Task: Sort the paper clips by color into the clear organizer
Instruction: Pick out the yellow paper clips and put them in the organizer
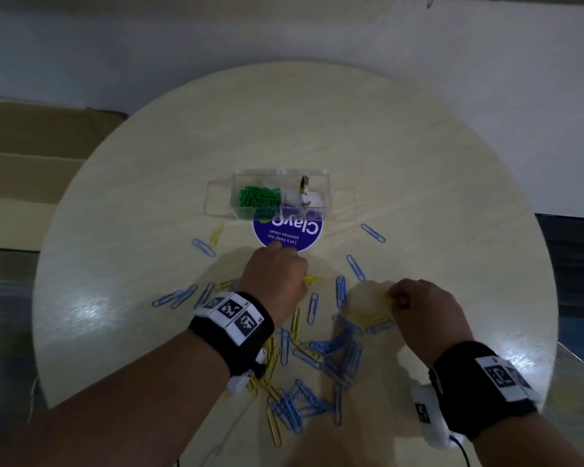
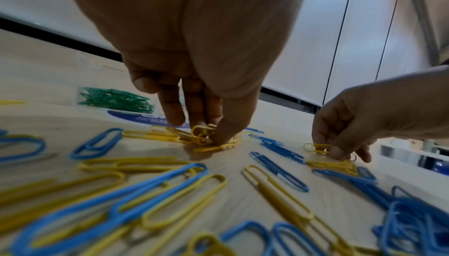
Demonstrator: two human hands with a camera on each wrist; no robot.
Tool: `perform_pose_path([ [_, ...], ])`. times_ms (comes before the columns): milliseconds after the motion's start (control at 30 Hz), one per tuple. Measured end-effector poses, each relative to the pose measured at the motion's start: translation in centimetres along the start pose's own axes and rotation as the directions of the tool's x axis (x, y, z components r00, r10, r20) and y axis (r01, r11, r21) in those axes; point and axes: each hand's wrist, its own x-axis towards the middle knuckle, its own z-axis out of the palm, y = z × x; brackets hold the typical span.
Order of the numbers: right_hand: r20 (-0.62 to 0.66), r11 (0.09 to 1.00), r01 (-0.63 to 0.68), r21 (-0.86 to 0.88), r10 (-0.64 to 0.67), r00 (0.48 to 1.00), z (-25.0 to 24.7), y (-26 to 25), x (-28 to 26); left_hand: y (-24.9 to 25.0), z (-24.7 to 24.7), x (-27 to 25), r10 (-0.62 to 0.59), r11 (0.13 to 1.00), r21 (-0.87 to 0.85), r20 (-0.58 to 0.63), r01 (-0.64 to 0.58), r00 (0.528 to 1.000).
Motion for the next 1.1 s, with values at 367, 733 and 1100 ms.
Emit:
perform_pose_path([
  [367, -0.154, 0.977, 0.012, 0.213, 0.022, 0.988, -2.7, -2.4, 1.5, -2.1, -5.2, 2.3, -0.412, 0.821, -0.524, -0.269, 0.227, 0.87],
  [733, -0.095, 0.926, 0.139, 0.35, -0.113, 0.989, -5.0, -10.9, 6.7, -4.8, -6.5, 6.4, -0.441, 0.809, -0.527, -0.251, 0.26, 0.862],
  [1100, 0.036, 0.946, 0.154, 0.284, -0.171, 0.985, -3.7, -17.3, 12.5, -8.3, -5.8, 0.7, -0.437, 0.795, -0.557, -0.251, 0.24, 0.864],
])
